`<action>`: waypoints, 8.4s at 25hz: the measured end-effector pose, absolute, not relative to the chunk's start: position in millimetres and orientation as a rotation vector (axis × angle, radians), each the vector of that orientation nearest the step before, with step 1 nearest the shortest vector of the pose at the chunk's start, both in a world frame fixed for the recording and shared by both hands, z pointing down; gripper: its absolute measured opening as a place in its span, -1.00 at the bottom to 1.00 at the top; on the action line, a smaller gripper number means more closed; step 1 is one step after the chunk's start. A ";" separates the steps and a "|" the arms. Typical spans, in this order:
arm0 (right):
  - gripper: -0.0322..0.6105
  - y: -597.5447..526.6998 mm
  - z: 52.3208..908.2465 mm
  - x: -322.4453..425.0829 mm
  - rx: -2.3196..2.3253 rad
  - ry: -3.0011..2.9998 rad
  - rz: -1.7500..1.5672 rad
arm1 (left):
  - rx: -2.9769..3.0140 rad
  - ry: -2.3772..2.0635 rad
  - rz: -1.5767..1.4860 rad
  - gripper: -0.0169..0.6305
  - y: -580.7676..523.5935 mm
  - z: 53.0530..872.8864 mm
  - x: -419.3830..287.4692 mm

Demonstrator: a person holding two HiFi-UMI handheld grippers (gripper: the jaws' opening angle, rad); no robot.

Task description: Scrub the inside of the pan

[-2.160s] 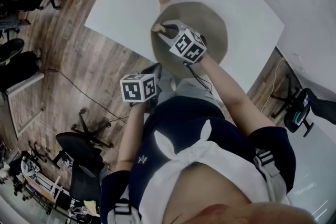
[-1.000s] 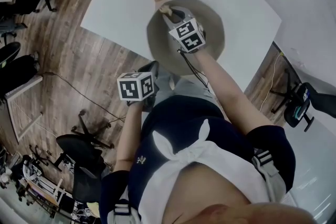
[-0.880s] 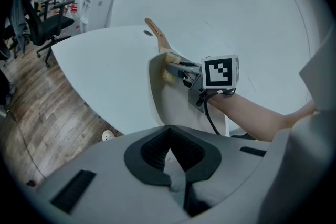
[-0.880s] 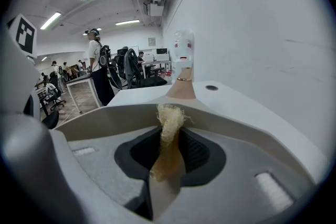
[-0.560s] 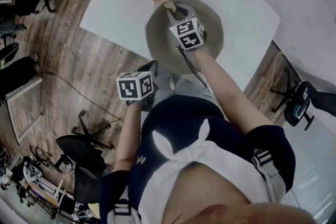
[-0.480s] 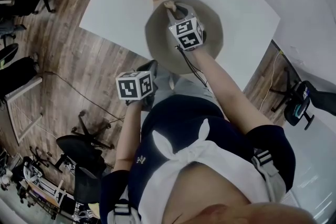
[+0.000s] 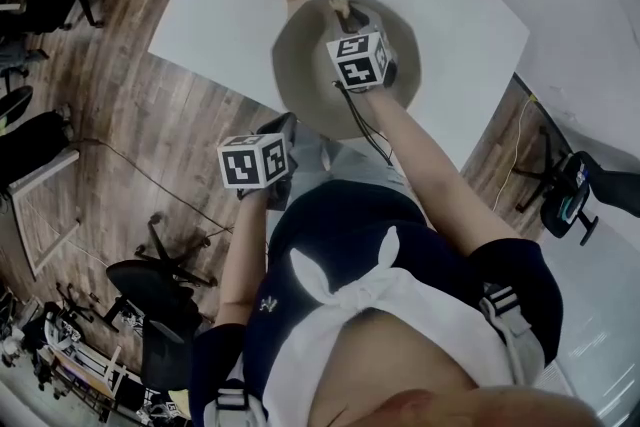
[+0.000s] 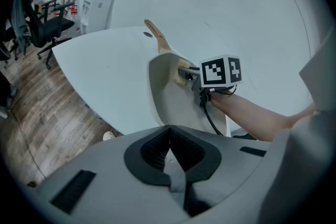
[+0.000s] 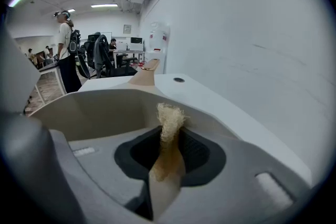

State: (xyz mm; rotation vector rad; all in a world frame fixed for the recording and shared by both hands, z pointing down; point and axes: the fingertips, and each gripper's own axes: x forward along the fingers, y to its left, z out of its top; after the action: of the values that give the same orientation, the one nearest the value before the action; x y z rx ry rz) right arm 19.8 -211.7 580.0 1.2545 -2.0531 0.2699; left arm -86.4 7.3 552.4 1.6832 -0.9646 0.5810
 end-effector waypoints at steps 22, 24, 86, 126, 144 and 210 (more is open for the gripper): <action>-0.61 -201.6 586.9 79.1 1.385 -1.745 0.365 | 1.689 -0.996 0.584 -0.93 8.1 550.5 -84.7; -0.61 -200.6 587.5 81.6 1.375 -1.731 0.372 | 1.691 -1.000 0.579 -0.93 7.1 550.3 -83.9; -0.61 -50.6 613.9 124.2 0.383 -1.175 0.561 | 1.735 -1.150 0.548 -0.93 7.7 542.0 -88.1; -0.61 17.2 620.9 14.7 0.074 -1.440 0.972 | 1.719 -1.151 0.552 -0.93 7.7 543.3 -88.3; -0.61 3.9 620.3 -33.8 0.014 -1.678 0.965 | 1.717 -1.119 0.576 -0.93 5.3 546.4 -90.2; -0.60 -144.4 619.9 -51.0 0.487 -1.992 0.116 | 1.731 -1.026 0.591 -0.93 3.2 546.4 -87.3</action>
State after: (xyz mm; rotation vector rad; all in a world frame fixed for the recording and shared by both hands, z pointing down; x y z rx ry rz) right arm -51.0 -144.4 619.9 0.4873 -1.9916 0.1155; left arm -87.3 3.2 546.4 1.7307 -1.0263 0.5910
